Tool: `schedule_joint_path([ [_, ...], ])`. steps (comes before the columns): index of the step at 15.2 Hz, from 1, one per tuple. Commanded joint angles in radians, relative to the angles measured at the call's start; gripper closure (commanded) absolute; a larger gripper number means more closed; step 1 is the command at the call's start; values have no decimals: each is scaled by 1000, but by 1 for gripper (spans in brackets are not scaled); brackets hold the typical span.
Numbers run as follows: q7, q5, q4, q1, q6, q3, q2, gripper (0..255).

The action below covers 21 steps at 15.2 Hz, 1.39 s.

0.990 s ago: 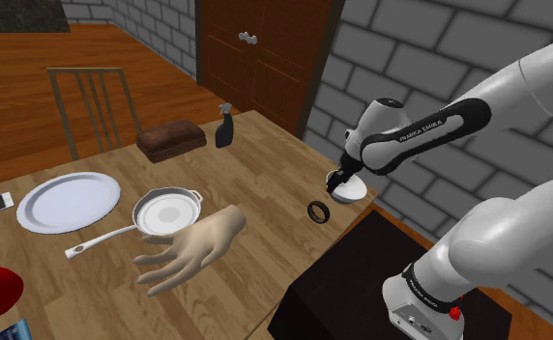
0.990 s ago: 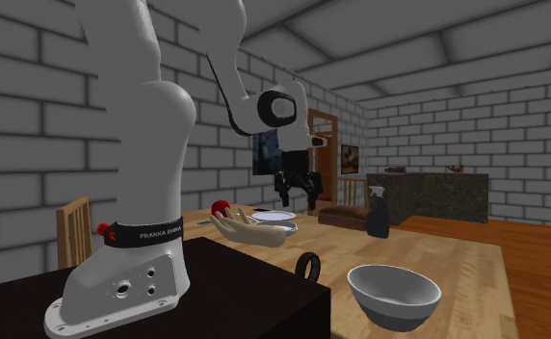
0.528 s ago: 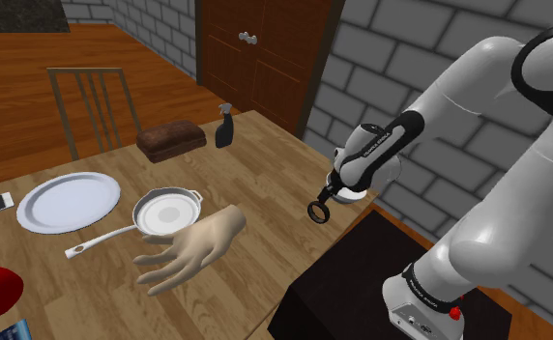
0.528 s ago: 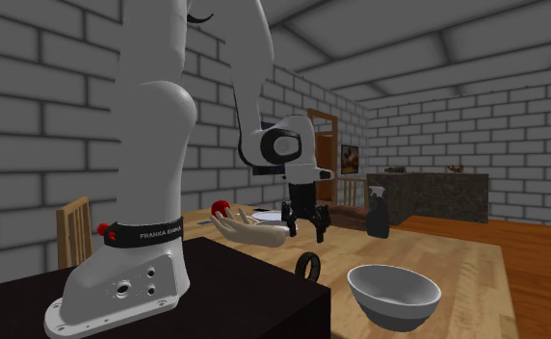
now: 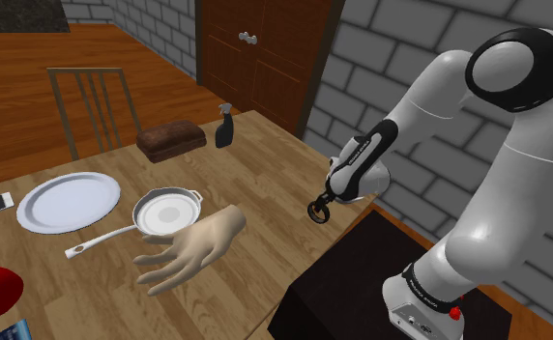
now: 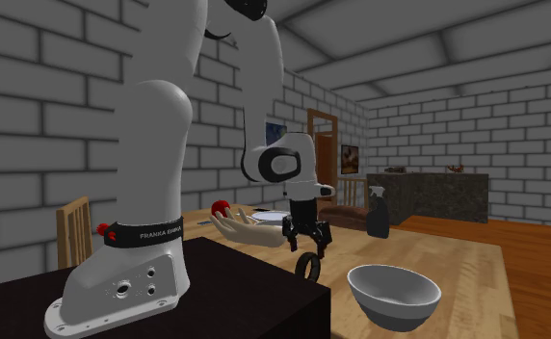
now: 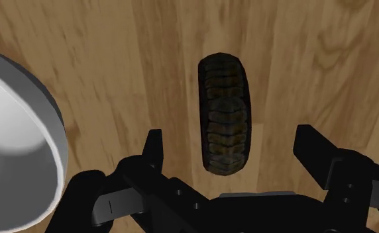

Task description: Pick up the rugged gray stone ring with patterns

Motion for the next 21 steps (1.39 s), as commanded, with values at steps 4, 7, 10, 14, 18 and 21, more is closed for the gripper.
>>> schedule_joint_path([
  [4, -6, 4, 4, -16, 16, 14, 19, 255],
  [7, -6, 4, 4, -16, 16, 14, 19, 255],
  [10, -6, 4, 4, -15, 16, 14, 18, 255],
  [14, 6, -9, -11, 23, -30, -27, -41, 255],
  [18, 45, -59, -28, 83, -96, -99, -123, 255],
  [21, 89, -119, -37, 111, -148, -141, -184, 255],
])
